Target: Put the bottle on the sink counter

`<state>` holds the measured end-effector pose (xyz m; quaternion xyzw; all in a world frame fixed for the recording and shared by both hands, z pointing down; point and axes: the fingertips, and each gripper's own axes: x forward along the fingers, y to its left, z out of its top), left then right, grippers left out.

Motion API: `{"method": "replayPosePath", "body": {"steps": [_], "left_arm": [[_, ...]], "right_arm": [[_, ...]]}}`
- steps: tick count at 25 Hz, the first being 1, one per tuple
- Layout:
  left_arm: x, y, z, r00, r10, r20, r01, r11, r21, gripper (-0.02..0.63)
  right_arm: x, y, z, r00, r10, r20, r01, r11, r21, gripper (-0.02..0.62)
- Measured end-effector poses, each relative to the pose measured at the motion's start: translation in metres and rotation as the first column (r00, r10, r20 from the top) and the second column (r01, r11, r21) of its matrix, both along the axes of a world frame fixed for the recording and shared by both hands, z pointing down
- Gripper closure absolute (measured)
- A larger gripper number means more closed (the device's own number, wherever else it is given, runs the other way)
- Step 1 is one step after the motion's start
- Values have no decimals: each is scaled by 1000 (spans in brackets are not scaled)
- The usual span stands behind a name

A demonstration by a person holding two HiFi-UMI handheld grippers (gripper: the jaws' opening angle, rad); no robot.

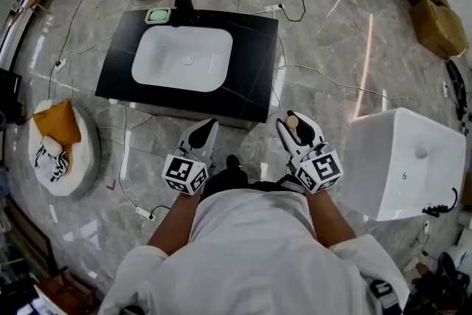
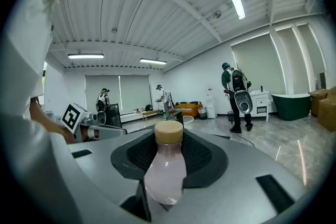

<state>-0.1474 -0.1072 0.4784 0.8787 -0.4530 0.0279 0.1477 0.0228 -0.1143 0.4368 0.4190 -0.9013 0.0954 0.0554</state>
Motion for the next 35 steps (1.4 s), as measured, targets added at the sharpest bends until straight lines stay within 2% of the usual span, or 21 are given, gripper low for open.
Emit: {"method": "replayPosePath", "body": {"steps": [6, 15, 20, 26, 30, 35], "left_arm": [[-10, -50, 3, 1000, 23, -8, -23, 1000, 18, 589], [-6, -112, 8, 1000, 13, -5, -13, 1000, 3, 589], [4, -157, 14, 1000, -22, 15, 23, 1000, -22, 589], [25, -216, 16, 997, -64, 46, 65, 998, -19, 589], [32, -253, 21, 992, -103, 68, 104, 994, -13, 589], [35, -285, 37, 981, -173, 86, 174, 985, 0, 589]], "right_arm": [[-8, -44, -1, 999, 34, -5, -34, 999, 17, 454], [9, -108, 0, 998, 69, -1, -69, 998, 10, 454], [17, -163, 9, 1000, 29, 5, -29, 1000, 3, 454], [24, -232, 14, 999, -19, -50, 23, 997, 78, 454], [24, -277, 24, 997, -51, -53, 54, 996, 70, 454], [27, -324, 48, 998, -42, -48, 45, 997, 55, 454]]}}
